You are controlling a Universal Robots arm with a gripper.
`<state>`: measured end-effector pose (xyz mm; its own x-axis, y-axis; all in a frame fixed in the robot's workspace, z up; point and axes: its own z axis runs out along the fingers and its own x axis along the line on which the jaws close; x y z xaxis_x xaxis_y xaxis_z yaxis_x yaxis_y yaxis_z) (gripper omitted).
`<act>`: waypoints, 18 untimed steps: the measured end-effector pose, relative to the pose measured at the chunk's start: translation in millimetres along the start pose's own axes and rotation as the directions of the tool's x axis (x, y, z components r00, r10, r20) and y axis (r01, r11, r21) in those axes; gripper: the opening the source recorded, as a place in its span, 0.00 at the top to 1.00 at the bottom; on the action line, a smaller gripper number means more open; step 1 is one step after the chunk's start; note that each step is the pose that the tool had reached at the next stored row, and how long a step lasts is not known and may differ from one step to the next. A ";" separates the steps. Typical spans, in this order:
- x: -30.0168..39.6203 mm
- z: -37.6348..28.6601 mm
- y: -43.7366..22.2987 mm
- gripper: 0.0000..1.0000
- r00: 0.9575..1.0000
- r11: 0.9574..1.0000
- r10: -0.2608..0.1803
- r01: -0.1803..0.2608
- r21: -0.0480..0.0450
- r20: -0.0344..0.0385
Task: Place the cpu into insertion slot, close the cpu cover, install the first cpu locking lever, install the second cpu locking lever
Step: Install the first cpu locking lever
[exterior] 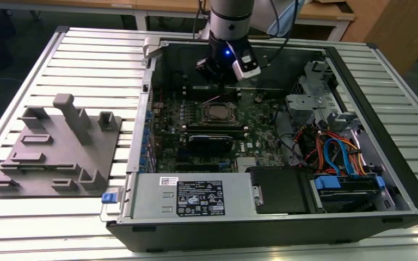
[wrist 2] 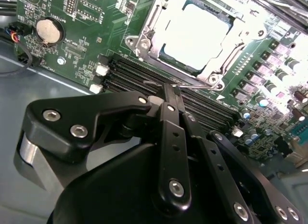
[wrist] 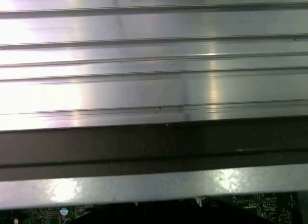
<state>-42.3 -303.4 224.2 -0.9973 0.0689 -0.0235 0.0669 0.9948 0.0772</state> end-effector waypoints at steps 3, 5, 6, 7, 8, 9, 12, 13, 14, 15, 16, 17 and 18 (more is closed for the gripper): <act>-1.9 2.0 0.5 0.90 1.000 1.000 0.000 0.000 0.000 0.000; -2.5 3.7 0.5 0.90 1.000 1.000 0.000 0.000 0.000 -0.001; -2.9 4.7 0.5 0.90 1.000 1.000 0.000 0.000 0.000 -0.001; -3.4 5.9 0.5 0.90 1.000 1.000 0.000 0.000 0.000 -0.001; -4.2 6.9 0.4 0.90 1.000 1.000 0.000 0.000 0.000 -0.001; -5.0 7.5 0.4 0.90 1.000 1.000 0.000 0.000 0.000 -0.001; -7.0 8.8 0.5 0.90 1.000 1.000 0.000 0.000 0.000 -0.002; -7.7 9.3 0.5 0.90 1.000 1.000 0.000 0.000 0.000 -0.002; -8.3 9.9 0.5 0.90 1.000 1.000 0.000 0.000 0.000 -0.003; -8.8 10.4 0.5 0.90 1.000 1.000 0.000 0.000 0.000 -0.003; -9.1 10.9 0.5 0.90 1.000 1.000 0.000 0.000 0.000 -0.004; -9.5 11.4 0.4 0.90 1.000 1.000 0.000 0.000 0.000 -0.004; -9.8 11.9 0.4 0.90 1.000 1.000 0.000 0.000 0.000 -0.005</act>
<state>-32.2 -302.8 212.6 -0.9974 0.0690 -0.0185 0.0674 0.9948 0.0768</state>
